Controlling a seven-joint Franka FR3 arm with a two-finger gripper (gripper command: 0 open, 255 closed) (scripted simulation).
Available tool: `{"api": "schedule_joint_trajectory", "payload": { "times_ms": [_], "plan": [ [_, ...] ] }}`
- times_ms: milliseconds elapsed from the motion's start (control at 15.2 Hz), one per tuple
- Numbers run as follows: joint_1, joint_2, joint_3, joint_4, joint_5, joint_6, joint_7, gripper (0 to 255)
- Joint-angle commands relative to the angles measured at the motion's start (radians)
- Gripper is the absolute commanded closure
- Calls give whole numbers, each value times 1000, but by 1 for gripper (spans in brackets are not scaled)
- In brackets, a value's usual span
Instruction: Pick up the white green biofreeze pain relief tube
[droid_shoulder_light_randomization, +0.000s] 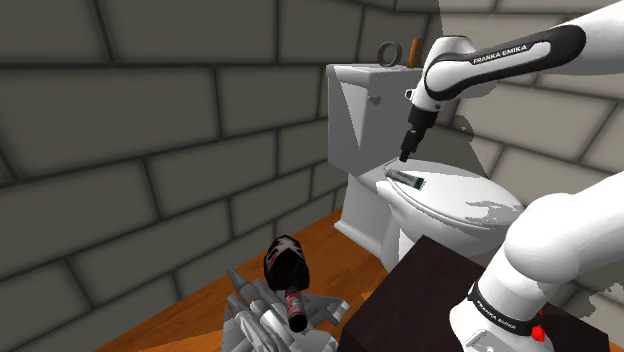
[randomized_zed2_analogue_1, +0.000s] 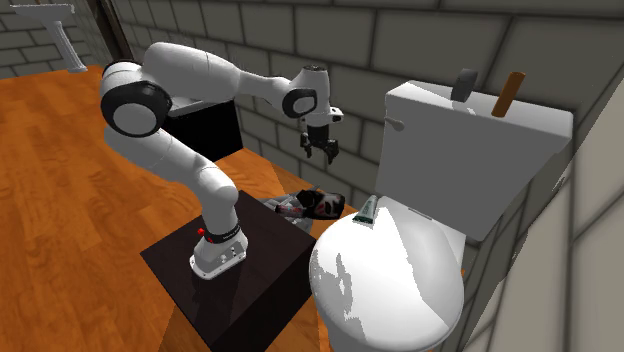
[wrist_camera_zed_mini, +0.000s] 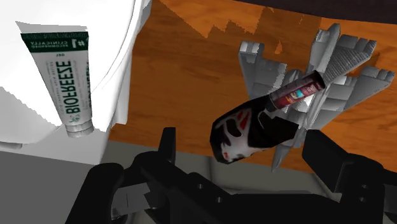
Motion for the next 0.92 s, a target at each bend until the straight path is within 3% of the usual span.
{"api": "schedule_joint_trajectory", "payload": {
  "times_ms": [0, 462, 858],
  "plan": [
    [-9, 48, -31, -3, -9, 65, -25, 0],
    [-21, 263, -157, 38, 13, 281, -152, 0],
    [-11, 487, -256, 125, 152, 434, -324, 0]
  ]
}}
